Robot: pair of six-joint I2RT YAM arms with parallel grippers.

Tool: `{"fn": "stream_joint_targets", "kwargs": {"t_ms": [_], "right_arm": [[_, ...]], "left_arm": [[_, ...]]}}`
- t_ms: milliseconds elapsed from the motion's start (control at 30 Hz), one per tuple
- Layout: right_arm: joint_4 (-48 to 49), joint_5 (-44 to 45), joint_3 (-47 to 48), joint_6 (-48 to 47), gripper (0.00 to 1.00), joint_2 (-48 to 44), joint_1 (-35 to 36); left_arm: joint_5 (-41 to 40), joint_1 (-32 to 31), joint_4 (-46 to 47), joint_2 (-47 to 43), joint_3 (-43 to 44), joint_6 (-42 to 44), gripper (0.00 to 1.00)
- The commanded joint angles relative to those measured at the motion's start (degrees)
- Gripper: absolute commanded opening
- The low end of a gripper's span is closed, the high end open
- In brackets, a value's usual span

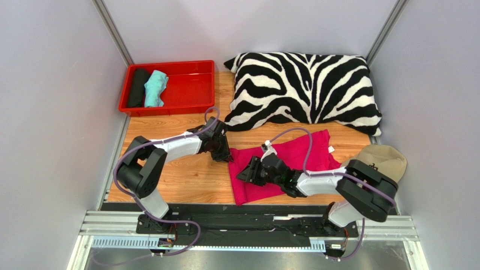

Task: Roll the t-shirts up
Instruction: Roll the T-shirt to the center of the board.

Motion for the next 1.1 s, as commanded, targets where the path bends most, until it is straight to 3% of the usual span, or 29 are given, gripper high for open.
{"fn": "stream_joint_targets", "kwargs": {"t_ms": [0, 133, 200, 233, 533, 600, 800, 933, 1067], "right_arm": [[-12.65, 6.93, 1.77, -2.76, 0.48, -5.88, 2.34], [-19.84, 9.49, 2.82, -1.97, 0.44, -8.78, 6.20], [-21.62, 11.41, 2.56, -1.35, 0.34, -9.84, 7.70], [-22.32, 11.95, 2.21, -0.91, 0.33, -10.10, 9.27], [-29.79, 16.69, 5.02, 0.58, 0.19, -5.98, 15.79], [-32.77, 18.97, 7.21, 0.23, 0.20, -6.50, 16.32], [-55.06, 30.56, 20.80, -0.82, 0.29, -7.74, 20.80], [-65.11, 36.81, 31.19, -2.22, 0.33, -1.51, 25.28], [-73.20, 40.78, 42.44, -4.07, 0.41, 10.86, 28.09]], "left_arm": [[-2.79, -0.58, -4.79, 1.46, 1.32, 1.84, 0.15], [-2.53, -0.67, -4.96, 1.81, 1.58, 1.75, 0.15], [-2.52, -0.67, -4.97, 2.08, 1.76, 1.75, 0.15], [-2.52, -0.67, -5.14, 1.99, 1.76, 1.84, 0.15], [-2.61, -0.67, -6.54, 2.96, 3.08, 1.93, 0.15], [-2.70, -0.76, -7.16, 3.22, 3.69, 2.02, 0.15], [-2.97, -1.11, -9.01, 4.01, 5.01, 2.63, 0.15], [-2.88, -1.29, -9.45, 4.36, 5.10, 2.89, 0.15], [-2.79, -1.37, -10.15, 4.54, 5.54, 3.25, 0.16]]}}
